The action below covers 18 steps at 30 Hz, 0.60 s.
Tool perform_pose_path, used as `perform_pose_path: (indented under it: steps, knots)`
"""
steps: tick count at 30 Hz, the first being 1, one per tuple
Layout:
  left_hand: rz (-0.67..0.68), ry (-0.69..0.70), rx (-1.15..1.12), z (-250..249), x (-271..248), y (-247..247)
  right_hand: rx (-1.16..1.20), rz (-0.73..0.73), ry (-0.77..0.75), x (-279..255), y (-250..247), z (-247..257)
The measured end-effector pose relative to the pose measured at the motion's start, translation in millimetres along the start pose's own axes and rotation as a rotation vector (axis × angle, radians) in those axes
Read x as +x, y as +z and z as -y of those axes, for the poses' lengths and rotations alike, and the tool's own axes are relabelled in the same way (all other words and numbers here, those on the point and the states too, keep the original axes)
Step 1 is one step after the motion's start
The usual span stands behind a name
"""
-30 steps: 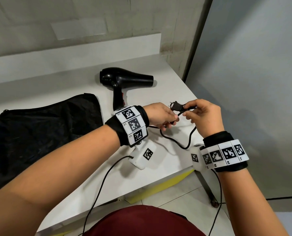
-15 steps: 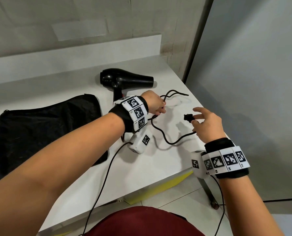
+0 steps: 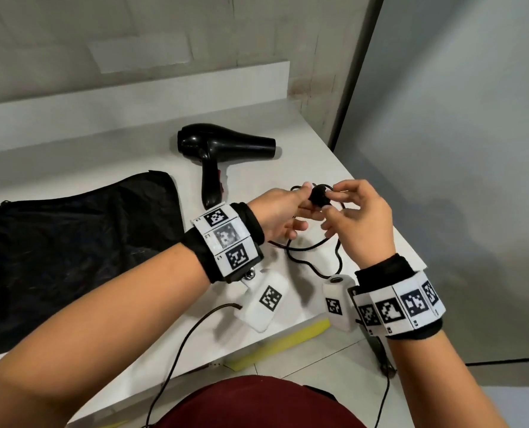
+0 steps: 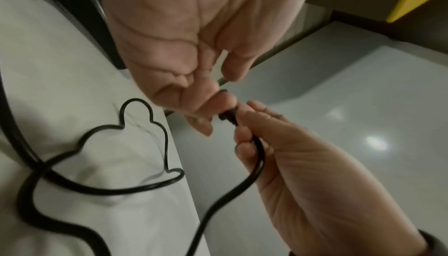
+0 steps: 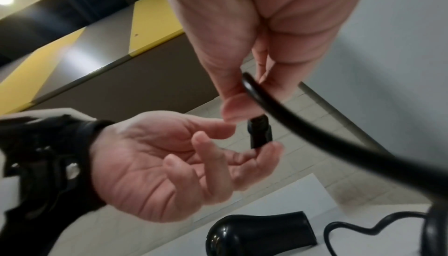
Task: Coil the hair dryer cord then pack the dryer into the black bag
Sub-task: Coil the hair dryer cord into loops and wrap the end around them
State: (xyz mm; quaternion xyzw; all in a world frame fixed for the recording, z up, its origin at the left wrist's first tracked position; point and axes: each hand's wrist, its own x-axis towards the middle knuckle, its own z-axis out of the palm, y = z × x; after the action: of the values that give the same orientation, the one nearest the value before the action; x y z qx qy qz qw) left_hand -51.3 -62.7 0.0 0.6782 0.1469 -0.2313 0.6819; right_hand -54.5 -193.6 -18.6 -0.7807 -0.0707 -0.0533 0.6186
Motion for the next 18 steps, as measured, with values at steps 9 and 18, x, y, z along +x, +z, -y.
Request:
perform_pose_path:
  steps: [9, 18]
  knots:
    - [-0.119, 0.023, -0.079, -11.9, 2.2, -18.1, -0.118, 0.059, -0.161, -0.9, -8.2, -0.9]
    - [-0.098, 0.131, -0.263, -52.2, -12.6, -51.9, -0.856, 0.660, 0.094, 13.5, -9.0, -42.0]
